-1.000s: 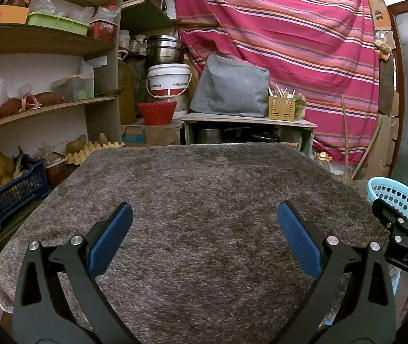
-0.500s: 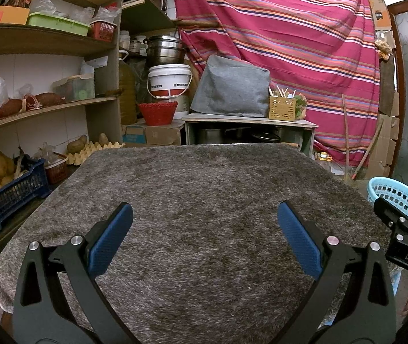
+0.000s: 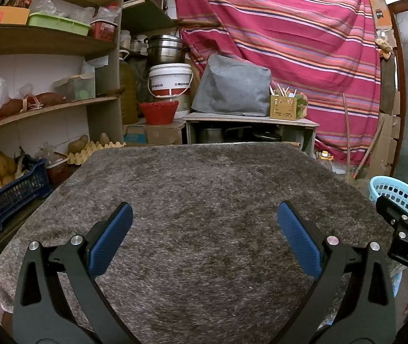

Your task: Collect trash

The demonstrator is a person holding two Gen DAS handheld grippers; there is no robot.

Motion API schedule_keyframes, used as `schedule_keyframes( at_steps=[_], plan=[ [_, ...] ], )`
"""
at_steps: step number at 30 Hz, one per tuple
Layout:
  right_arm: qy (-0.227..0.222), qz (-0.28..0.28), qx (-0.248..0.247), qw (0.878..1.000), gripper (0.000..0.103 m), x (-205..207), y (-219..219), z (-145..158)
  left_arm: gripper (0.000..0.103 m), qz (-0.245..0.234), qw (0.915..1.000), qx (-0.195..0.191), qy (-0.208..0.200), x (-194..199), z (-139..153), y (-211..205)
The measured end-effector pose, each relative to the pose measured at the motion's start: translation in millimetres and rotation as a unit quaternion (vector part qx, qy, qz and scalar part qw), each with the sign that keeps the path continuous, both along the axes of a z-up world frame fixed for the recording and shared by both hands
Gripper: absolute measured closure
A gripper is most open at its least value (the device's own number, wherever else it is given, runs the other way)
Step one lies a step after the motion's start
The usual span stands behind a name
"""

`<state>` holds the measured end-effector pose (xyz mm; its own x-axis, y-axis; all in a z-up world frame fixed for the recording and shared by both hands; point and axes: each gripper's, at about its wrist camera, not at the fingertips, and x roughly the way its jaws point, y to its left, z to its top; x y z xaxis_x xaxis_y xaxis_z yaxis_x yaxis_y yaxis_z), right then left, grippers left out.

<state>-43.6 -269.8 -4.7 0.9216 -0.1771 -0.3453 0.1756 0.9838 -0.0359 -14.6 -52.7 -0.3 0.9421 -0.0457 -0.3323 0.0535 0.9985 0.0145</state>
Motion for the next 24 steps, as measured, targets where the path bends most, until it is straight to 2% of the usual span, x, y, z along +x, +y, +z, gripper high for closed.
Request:
schedule_keyframes(
  at_steps=[24],
  plan=[
    [0.001, 0.003, 0.001, 1.000, 0.004, 1.2, -1.7, -1.5, 0.005, 0.002, 1.0000, 0.001, -0.001, 0.1, 0.6, -0.8]
  ],
)
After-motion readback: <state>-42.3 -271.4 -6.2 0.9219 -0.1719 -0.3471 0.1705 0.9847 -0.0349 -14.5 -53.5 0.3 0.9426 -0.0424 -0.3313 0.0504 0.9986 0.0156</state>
